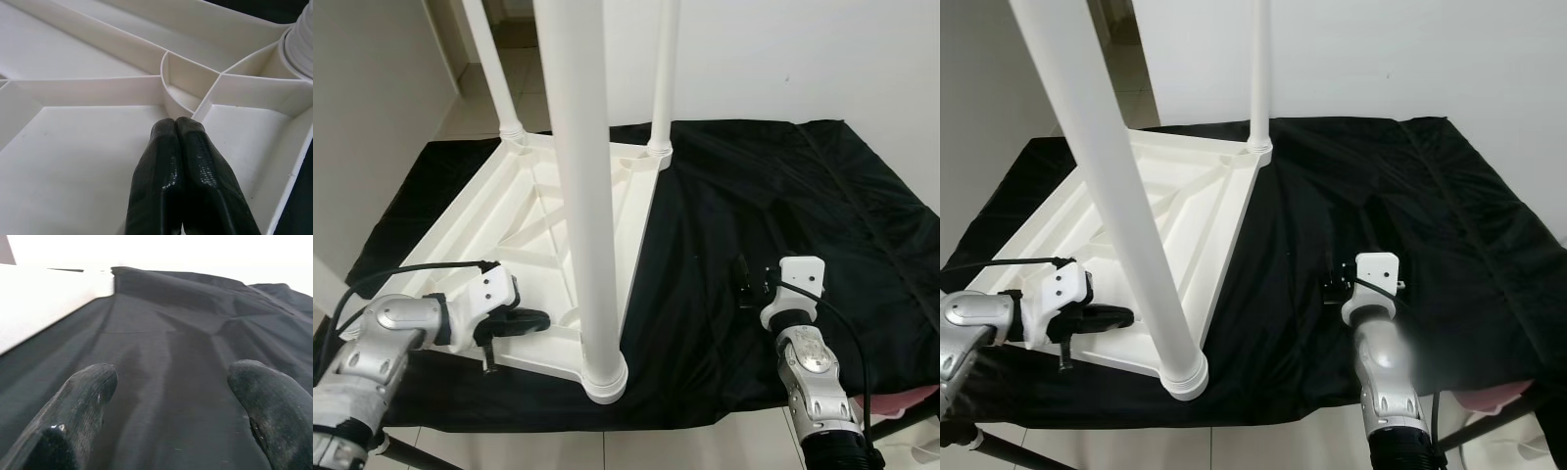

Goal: Building children table

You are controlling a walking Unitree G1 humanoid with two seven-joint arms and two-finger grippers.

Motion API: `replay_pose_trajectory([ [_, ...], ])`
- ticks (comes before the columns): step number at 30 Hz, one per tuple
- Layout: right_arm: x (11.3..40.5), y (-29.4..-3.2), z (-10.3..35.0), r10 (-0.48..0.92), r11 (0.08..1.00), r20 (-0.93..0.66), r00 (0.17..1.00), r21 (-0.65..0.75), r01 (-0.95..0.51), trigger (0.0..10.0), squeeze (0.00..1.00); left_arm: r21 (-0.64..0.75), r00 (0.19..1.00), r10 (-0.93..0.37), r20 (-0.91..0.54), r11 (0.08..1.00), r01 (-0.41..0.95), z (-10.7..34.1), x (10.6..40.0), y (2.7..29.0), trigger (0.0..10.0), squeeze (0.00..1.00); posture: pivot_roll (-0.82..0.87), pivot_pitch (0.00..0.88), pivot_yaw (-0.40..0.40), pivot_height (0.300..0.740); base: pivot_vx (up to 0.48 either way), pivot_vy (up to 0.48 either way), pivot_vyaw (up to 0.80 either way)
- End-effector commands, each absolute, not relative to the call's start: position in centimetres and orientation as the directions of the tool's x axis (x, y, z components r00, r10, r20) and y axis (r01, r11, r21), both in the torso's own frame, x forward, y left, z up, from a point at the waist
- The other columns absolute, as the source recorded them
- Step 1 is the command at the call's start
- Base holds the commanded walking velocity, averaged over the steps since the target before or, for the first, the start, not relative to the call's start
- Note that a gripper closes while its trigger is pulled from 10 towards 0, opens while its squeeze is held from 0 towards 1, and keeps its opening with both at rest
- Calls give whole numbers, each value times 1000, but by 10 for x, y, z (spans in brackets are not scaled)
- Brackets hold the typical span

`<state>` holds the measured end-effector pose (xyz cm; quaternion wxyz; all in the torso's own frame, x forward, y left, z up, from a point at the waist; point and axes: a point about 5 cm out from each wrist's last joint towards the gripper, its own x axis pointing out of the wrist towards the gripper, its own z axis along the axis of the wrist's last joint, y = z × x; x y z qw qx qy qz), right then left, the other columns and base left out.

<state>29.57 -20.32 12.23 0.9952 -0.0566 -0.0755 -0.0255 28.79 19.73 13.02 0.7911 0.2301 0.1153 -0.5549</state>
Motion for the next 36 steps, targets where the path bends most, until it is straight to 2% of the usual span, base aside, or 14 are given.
replay_pose_trajectory([
  [1, 294, -201, 121, -42, 993, 155, 987, -104, 59, 10000, 0, 222, 403, -798, -448, 337, 915, 119, 286, 197, 10000, 0, -46, 27, 78, 740, 0, 0, 0],
  [2, 294, -201, 121, -42, 993, 155, 987, -104, 59, 10000, 0, 222, 403, -798, -448, 337, 915, 119, 286, 197, 10000, 0, -46, 27, 78, 740, 0, 0, 0],
  [3, 293, -202, 121, -41, 993, 154, 987, -106, 58, 10000, 0, 205, 398, -817, -417, 342, 917, 121, 285, 193, 10000, 388, -48, 26, 80, 740, 0, 0, 0],
  [4, 293, -202, 121, -41, 993, 154, 987, -106, 58, 10000, 0, 205, 398, -817, -417, 342, 917, 121, 285, 193, 10000, 388, -48, 26, 80, 740, 0, 0, 0],
  [5, 292, -202, 121, -42, 993, 153, 987, -107, 59, 10000, 0, 186, 396, -823, -406, 350, 918, 121, 285, 193, 10000, 1000, -48, 26, 80, 740, 0, 0, 0],
  [11, 292, -203, 120, -42, 992, 151, 988, -108, 59, 10000, 0, 179, 400, -826, -396, 358, 916, 125, 284, 195, 10000, 1000, -46, 26, 80, 740, 0, 0, 0],
  [12, 292, -202, 119, -41, 993, 151, 988, -106, 57, 10000, 0, 178, 399, -829, -391, 357, 917, 125, 283, 192, 10000, 0, -39, 29, 85, 740, 0, 0, 0],
  [36, 289, -199, 119, -63, 993, 154, 986, -85, 77, 10000, 0, 155, 409, -861, -304, 378, 913, 131, 276, 154, 10000, 0, -44, 59, 104, 740, 0, 0, 0],
])
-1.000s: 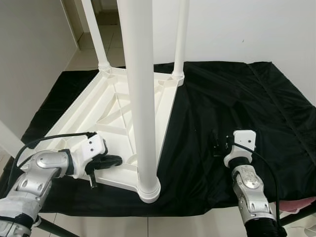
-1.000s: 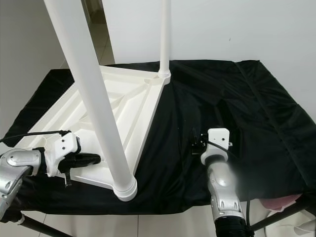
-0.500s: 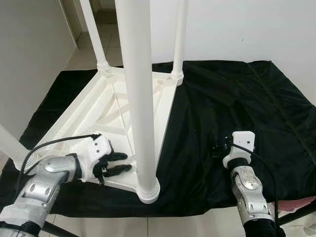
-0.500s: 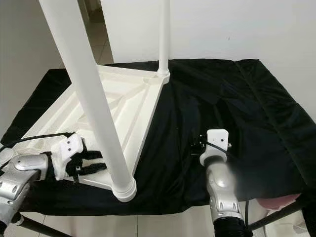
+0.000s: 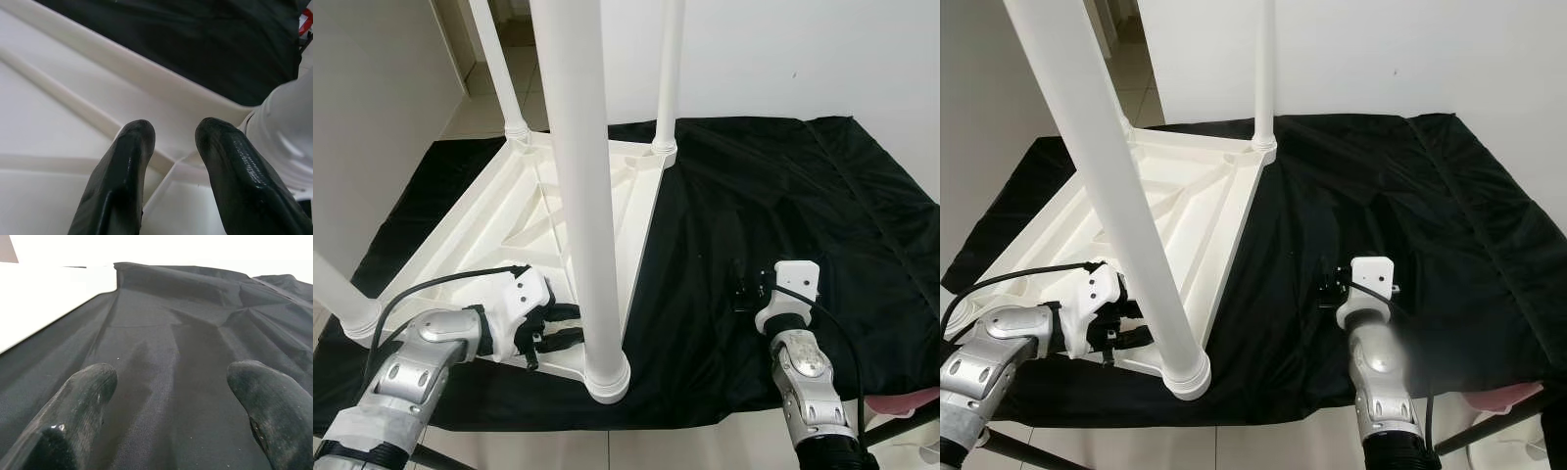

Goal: Building children table

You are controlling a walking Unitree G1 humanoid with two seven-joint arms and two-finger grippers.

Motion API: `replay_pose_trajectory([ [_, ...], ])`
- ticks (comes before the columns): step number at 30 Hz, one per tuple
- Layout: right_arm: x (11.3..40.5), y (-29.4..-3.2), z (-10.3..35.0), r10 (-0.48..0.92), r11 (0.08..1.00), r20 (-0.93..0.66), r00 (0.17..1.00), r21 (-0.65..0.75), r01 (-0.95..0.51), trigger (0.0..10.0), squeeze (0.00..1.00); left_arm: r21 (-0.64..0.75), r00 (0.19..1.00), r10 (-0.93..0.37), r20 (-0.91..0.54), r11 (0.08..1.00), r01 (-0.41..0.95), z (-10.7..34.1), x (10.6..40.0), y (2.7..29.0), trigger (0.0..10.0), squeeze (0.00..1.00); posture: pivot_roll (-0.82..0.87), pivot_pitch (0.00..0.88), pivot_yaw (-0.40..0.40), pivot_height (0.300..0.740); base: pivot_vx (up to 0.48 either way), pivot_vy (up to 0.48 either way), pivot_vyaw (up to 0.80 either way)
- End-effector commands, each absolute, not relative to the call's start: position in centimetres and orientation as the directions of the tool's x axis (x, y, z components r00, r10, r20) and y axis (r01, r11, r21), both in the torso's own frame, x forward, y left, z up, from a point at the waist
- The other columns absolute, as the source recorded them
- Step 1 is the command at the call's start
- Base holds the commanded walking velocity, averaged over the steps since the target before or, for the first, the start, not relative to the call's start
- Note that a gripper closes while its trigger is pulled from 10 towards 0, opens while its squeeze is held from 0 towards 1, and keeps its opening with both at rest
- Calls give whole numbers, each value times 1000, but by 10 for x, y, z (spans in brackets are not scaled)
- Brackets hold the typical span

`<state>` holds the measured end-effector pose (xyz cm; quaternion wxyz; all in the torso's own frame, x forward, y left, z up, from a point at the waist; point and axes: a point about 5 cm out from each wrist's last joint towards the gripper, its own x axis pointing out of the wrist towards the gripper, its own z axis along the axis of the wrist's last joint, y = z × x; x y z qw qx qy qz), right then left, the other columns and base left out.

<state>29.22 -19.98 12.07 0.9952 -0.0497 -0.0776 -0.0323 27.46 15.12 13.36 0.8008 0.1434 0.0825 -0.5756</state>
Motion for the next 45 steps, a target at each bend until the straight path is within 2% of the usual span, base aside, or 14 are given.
replay_pose_trajectory([
  [1, 289, -199, 119, -63, 993, 154, 986, -85, 77, 10000, 0, 155, 409, -861, -304, 378, 913, 131, 276, 154, 10000, 0, -44, 59, 104, 740, 0, 0, 0],
  [8, 288, -200, 118, -72, 993, 152, 986, -82, 85, 10000, 0, 191, 467, -831, -301, 428, 884, 137, 284, 165, 10000, 0, -40, 67, 105, 740, 0, 0, 0],
  [10, 287, -200, 117, -72, 993, 148, 986, -83, 85, 10000, 0, 217, 492, -814, -310, 443, 870, 144, 286, 177, 10000, 0, -35, 74, 102, 740, 0, 0, 0],
  [14, 287, -200, 117, -72, 993, 147, 986, -83, 85, 10000, 0, 227, 500, -807, -315, 448, 865, 146, 286, 182, 10000, 0, -35, 74, 102, 740, 0, 0, 0],
  [16, 289, -201, 118, -73, 993, 147, 986, -83, 85, 10000, 0, 243, 533, -774, -341, 476, 845, 149, 287, 199, 10000, 0, -31, 74, 100, 740, 0, 0, 0],
  [21, 289, -201, 117, -68, 993, 145, 987, -84, 80, 10000, 0, 241, 531, -763, -368, 473, 847, 146, 283, 206, 10000, 0, -25, 73, 94, 740, 0, 0, 0],
  [22, 289, -200, 117, -65, 993, 144, 987, -85, 77, 10000, 0, 234, 532, -756, -381, 478, 847, 142, 282, 208, 10000, 1000, -25, 72, 92, 740, 0, 0, 0],
  [29, 290, -199, 117, -61, 994, 143, 988, -86, 74, 10000, 0, 237, 530, -746, -403, 474, 848, 137, 280, 209, 10000, 1000, -27, 72, 90, 740, 0, 0, 0],
  [30, 291, -200, 119, -65, 993, 147, 987, -86, 78, 10000, 0, 246, 526, -744, -413, 464, 851, 136, 280, 210, 10000, 82, -27, 72, 90, 740, 0, 0, 0],
  [31, 292, -202, 120, -69, 993, 151, 986, -86, 83, 10000, 0, 246, 515, -747, -421, 453, 857, 136, 279, 212, 10000, 0, -31, 70, 90, 740, 0, 0, 0],
  [45, 288, -204, 119, -79, 991, 148, 986, -91, 93, 10000, 0, 245, 488, -727, -483, 422, 873, 126, 276, 215, 10000, 0, -40, 79, 97, 740, 0, 0, 0],
])
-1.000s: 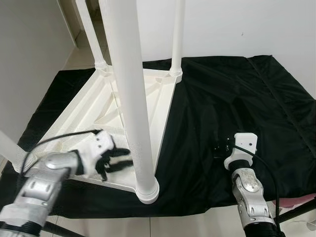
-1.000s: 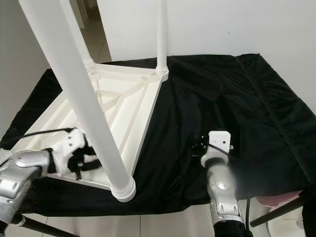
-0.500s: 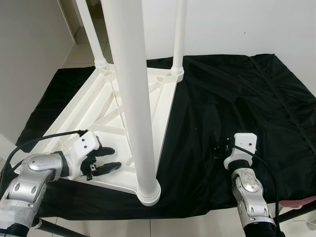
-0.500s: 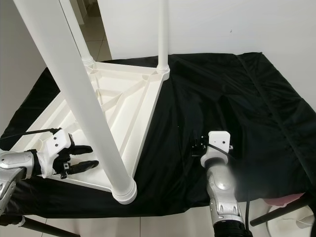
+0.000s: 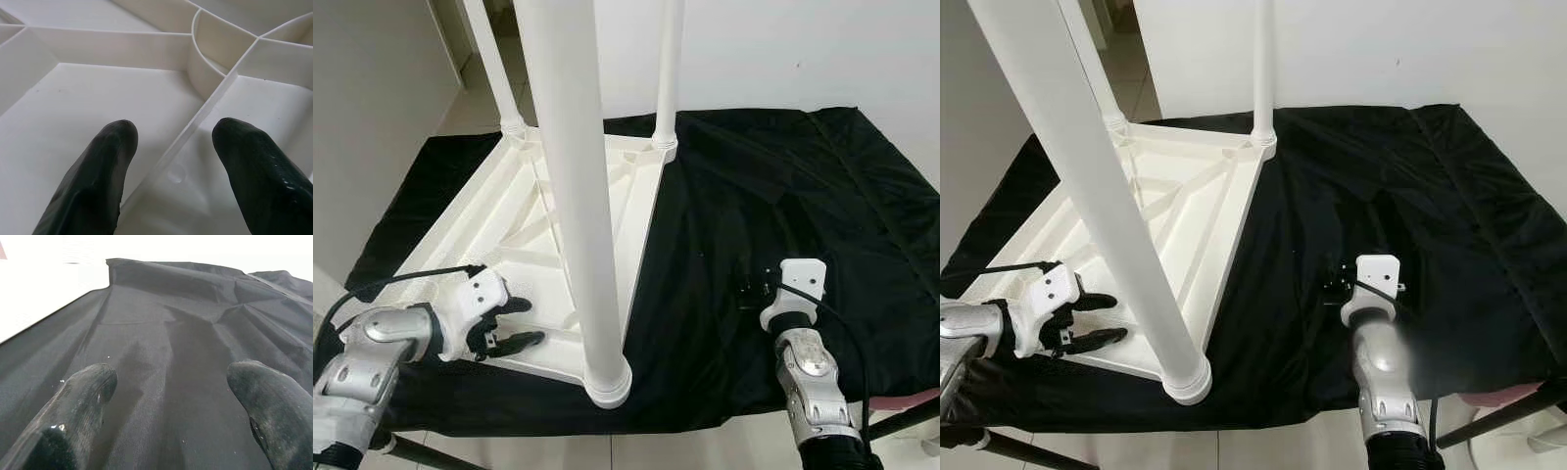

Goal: Building children table

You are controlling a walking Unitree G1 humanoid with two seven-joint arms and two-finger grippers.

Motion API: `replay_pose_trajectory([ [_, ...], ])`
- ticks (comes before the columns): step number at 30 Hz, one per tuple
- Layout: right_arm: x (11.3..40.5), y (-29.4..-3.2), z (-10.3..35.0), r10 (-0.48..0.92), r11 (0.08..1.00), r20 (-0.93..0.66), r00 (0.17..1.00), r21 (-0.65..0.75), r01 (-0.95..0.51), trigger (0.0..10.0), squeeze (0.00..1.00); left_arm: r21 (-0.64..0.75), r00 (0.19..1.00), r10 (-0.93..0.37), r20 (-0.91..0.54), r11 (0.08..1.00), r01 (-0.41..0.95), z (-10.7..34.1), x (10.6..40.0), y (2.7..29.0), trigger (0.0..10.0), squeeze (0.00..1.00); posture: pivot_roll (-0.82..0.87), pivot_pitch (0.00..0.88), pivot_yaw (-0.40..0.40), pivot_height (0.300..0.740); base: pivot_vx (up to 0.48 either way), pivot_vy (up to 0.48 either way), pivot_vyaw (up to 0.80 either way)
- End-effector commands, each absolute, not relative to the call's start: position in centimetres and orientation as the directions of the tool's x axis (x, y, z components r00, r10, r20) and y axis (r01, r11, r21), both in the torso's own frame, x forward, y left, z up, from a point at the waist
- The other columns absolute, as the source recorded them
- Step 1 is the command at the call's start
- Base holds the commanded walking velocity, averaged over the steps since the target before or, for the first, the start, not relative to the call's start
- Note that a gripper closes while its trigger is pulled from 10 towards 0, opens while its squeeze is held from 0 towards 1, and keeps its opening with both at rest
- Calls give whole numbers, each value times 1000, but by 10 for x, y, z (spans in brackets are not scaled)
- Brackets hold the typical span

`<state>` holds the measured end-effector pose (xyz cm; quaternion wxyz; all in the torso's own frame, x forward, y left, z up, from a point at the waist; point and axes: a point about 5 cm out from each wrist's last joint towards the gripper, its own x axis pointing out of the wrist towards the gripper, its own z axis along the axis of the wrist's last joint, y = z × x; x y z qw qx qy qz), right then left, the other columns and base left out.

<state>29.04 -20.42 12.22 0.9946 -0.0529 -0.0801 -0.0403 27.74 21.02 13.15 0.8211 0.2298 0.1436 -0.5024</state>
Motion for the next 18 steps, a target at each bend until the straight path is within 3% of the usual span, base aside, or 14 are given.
replay_pose_trajectory([
  [1, 288, -204, 119, -79, 991, 148, 986, -91, 93, 10000, 0, 245, 488, -727, -483, 422, 873, 126, 276, 215, 10000, 0, -40, 79, 97, 740, 0, 0, 0],
  [12, 288, -201, 117, -77, 992, 145, 986, -86, 90, 10000, 0, 304, 530, -698, -482, 435, 848, 115, 285, 200, 10000, 0, -47, 67, 104, 740, 0, 0, 0],
  [18, 288, -202, 117, -78, 992, 147, 986, -87, 91, 10000, 0, 291, 530, -725, -440, 444, 848, 115, 291, 176, 10000, 0, -51, 62, 110, 740, 0, 0, 0],
])
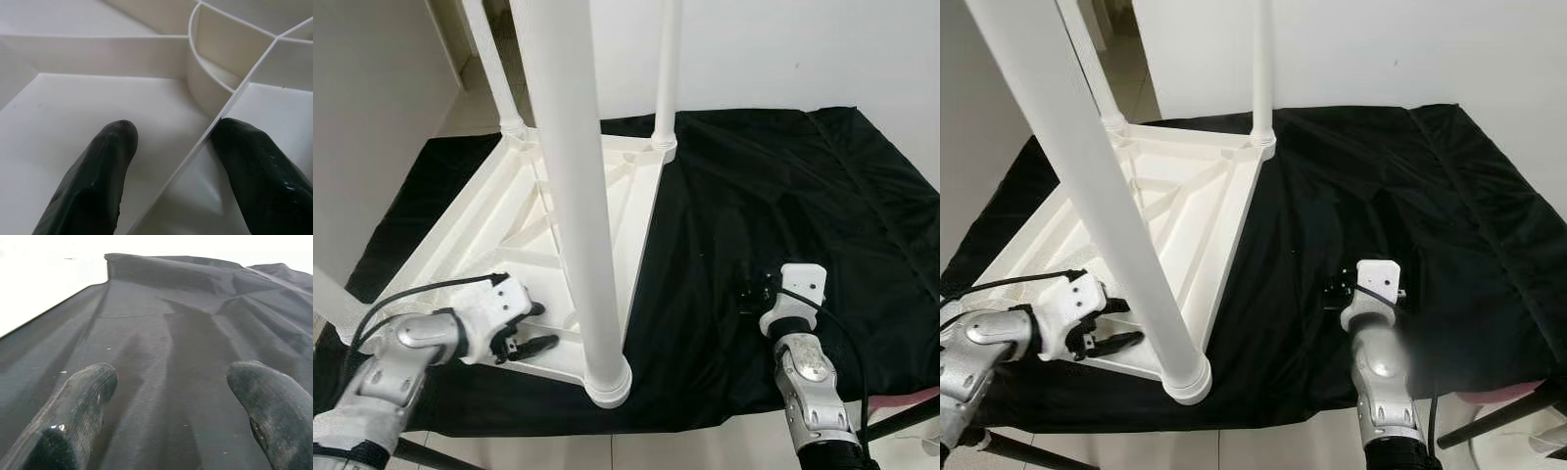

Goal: Building children table

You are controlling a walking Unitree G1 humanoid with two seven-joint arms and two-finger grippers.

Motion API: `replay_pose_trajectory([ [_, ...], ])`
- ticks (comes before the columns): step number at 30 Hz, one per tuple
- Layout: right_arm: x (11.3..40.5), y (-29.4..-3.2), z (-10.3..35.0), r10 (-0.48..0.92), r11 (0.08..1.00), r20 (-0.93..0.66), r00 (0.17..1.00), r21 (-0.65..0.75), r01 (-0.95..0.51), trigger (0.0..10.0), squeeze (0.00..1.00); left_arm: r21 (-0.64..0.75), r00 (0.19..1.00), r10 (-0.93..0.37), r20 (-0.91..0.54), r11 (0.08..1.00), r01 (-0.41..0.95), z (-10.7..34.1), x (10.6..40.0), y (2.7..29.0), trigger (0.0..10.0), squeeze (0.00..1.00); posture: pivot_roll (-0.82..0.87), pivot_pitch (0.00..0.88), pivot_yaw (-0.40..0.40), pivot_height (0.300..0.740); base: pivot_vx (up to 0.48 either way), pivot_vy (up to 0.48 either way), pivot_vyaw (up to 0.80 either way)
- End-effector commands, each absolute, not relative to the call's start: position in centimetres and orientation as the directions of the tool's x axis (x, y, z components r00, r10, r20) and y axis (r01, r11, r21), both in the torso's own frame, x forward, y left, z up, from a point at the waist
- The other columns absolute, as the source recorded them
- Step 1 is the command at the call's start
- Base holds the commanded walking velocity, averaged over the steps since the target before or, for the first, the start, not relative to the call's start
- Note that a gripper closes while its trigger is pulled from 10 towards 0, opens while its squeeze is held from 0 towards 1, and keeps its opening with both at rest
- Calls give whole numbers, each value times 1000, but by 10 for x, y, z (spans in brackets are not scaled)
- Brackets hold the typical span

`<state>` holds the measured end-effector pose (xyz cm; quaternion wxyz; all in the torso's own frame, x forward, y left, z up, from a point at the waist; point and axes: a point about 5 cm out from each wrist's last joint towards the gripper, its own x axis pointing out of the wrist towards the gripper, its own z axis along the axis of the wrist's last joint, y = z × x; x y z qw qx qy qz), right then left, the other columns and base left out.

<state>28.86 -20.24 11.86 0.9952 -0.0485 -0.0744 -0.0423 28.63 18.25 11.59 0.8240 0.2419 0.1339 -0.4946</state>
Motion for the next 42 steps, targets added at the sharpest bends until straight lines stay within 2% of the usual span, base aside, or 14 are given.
replay_pose_trajectory([
  [1, 288, -202, 118, -79, 992, 147, 986, -86, 92, 10000, 0, 289, 533, -729, -429, 449, 846, 115, 293, 172, 10000, 0, -51, 62, 110, 740, 0, 0, 0],
  [4, 288, -202, 118, -82, 992, 148, 986, -84, 95, 10000, 0, 289, 545, -731, -410, 463, 838, 117, 295, 167, 10000, 0, -50, 61, 112, 740, 0, 0, 0],
  [10, 289, -199, 117, -81, 993, 151, 985, -76, 93, 10000, 0, 256, 625, -719, -305, 570, 781, 124, 308, 144, 10000, 0, -48, 54, 113, 740, 0, 0, 0],
  [12, 289, -199, 117, -81, 993, 151, 985, -76, 93, 10000, 0, 256, 625, -719, -305, 570, 781, 124, 308, 144, 10000, 0, -48, 54, 113, 740, 0, 0, 0],
  [21, 292, -196, 124, -12, 990, 175, 985, -133, 36, 10000, 0, 239, 747, -630, -213, 708, 665, 130, 323, 119, 10000, 0, -52, 58, 103, 740, 0, 0, 0],
  [29, 292, -196, 127, -14, 991, 183, 983, -125, 37, 10000, 0, 167, 797, -587, -139, 780, 604, 141, 332, 102, 10000, 0, -54, 62, 95, 740, 0, 0, 0],
  [36, 291, -195, 131, 12, 993, 196, 981, -114, 11, 10000, 0, 173, 810, -574, -118, 791, 586, 147, 337, 94, 10000, 0, -52, 62, 94, 740, 0, 0, 0],
  [38, 283, -193, 135, 87, 992, 209, 974, -106, -65, 10000, 0, 191, 807, -579, -118, 784, 591, 151, 338, 97, 10000, 0, -55, 66, 98, 740, 0, 0, 0],
  [40, 283, -193, 135, 87, 992, 209, 974, -106, -65, 10000, 0, 191, 807, -579, -118, 784, 591, 151, 338, 97, 10000, 0, -55, 66, 98, 740, 0, 0, 0],
  [41, 273, -194, 139, 151, 987, 217, 964, -93, -134, 10000, 0, 213, 806, -580, -122, 777, 592, 152, 336, 109, 10000, 0, -60, 67, 103, 740, 0, 0, 0],
  [42, 273, -194, 139, 151, 987, 217, 964, -93, -134, 10000, 0, 213, 806, -580, -122, 777, 592, 152, 336, 109, 10000, 0, -60, 67, 103, 740, 0, 0, 0],
])
